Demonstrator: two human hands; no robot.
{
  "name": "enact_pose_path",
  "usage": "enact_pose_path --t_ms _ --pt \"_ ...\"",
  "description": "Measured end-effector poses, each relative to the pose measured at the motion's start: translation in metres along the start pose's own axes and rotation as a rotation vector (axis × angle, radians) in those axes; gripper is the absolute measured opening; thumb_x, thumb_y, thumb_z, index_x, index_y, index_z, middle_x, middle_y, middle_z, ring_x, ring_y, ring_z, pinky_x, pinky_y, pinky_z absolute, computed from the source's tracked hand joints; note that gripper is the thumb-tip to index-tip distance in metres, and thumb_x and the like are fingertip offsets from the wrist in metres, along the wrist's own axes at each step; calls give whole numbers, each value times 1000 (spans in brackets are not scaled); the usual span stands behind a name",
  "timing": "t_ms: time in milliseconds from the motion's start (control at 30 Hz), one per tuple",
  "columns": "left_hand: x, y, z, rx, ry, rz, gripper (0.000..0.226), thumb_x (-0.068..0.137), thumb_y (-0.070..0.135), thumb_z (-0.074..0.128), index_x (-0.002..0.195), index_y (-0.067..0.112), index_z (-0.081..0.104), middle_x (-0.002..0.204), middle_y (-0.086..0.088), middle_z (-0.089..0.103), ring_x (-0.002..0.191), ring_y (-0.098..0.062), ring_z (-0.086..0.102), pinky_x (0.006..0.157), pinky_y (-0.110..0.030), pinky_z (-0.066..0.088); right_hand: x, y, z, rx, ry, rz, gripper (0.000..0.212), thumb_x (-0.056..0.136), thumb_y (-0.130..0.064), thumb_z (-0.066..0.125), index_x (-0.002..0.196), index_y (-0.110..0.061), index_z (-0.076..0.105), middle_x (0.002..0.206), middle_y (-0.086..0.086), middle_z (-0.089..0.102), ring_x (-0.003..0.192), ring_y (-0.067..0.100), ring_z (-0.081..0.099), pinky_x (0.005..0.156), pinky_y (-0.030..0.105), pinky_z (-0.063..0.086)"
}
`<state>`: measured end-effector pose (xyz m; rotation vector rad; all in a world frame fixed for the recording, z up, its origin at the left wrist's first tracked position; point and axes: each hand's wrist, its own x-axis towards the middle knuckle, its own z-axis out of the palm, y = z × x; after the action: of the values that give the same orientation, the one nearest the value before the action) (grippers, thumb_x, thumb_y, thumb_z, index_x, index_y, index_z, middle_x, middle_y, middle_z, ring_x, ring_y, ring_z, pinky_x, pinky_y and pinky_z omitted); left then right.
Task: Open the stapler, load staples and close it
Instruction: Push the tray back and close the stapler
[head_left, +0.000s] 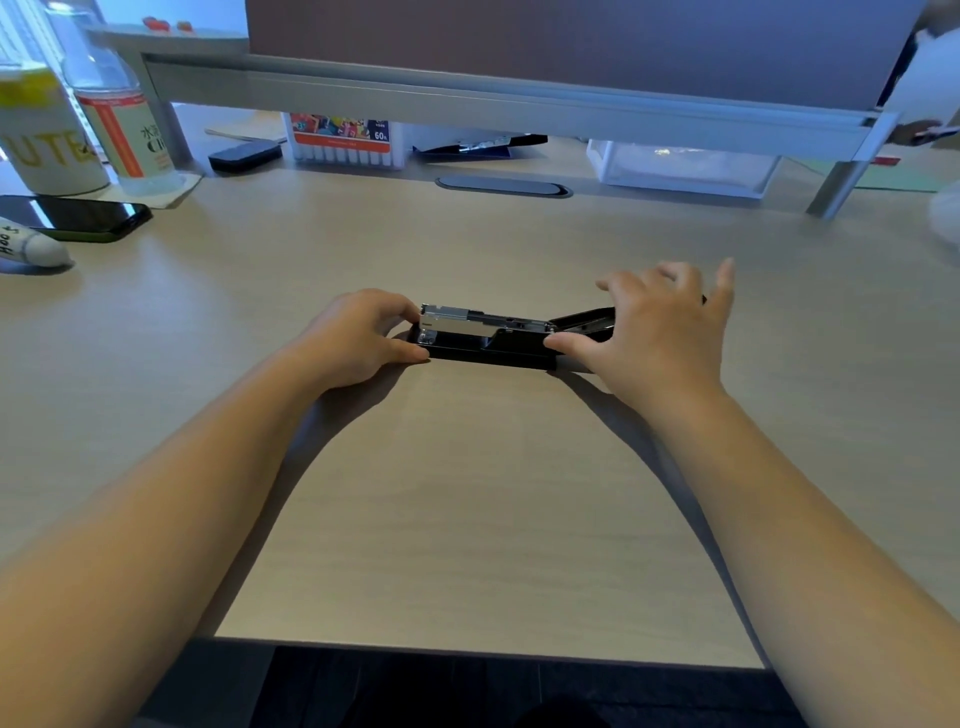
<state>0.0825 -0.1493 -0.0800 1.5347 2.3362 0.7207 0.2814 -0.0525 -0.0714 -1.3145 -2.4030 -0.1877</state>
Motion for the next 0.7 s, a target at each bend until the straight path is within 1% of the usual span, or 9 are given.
enact_pose_path --t_ms 33,100,167,233,300,367,500,633,700 --pt "0 0 0 -10 2 -4 37 76 20 64 112 13 56 127 -11 54 116 -28 45 95 -36 34 0 2 0 2 -9 34 68 70 -65 51 117 -16 49 126 12 53 129 32 29 112 56 0" --pt "-1 1 0 -30 6 -13 36 77 19 64 111 12 56 126 -11 54 116 -27 45 93 -34 34 1 7 -2 86 -41 84 68 69 -62 55 118 -16 48 128 11 49 127 31 29 110 54 15" --pt "-2 1 0 -40 10 -18 36 77 19 64 111 12 56 127 -11 54 116 -27 45 93 -34 33 1 13 -5 316 -34 101 62 70 -49 65 118 -14 47 129 10 43 123 28 32 99 39 31" --pt "-3 2 0 -47 22 -24 36 76 20 64 111 12 56 127 -12 54 117 -28 45 94 -35 34 3 18 -8 539 30 96 56 68 -30 72 116 -12 49 128 11 39 121 25 35 92 23 28" --pt "-4 2 0 -52 32 -28 37 76 20 64 111 13 56 127 -11 55 117 -28 45 94 -36 35 5 22 -9 664 99 110 53 68 -18 74 115 -11 49 125 11 38 112 20 40 91 15 27" --pt "-4 3 0 -50 32 -27 37 76 21 64 111 13 57 126 -11 55 116 -28 45 93 -36 36 7 20 -10 778 143 118 54 67 -12 73 115 -11 48 115 5 40 101 16 43 94 22 37" --pt "-3 4 2 -55 33 -20 36 76 22 64 111 14 57 125 -10 56 116 -28 45 94 -38 37 13 11 -10 1045 140 173 66 66 -3 73 121 -14 39 112 0 44 105 17 48 94 28 42" --pt "-2 6 4 -30 12 -14 39 76 26 63 113 16 56 129 -8 54 120 -28 43 99 -43 37 24 2 -10 1164 61 155 44 70 -2 69 108 -14 48 92 -4 55 97 22 53 92 40 47" --pt "-1 7 5 -24 7 -5 40 76 27 64 114 17 55 129 -7 54 120 -28 43 101 -44 37 28 -6 -10 1141 -3 85 40 77 -4 62 111 -17 47 90 -8 54 96 22 54 89 39 50"
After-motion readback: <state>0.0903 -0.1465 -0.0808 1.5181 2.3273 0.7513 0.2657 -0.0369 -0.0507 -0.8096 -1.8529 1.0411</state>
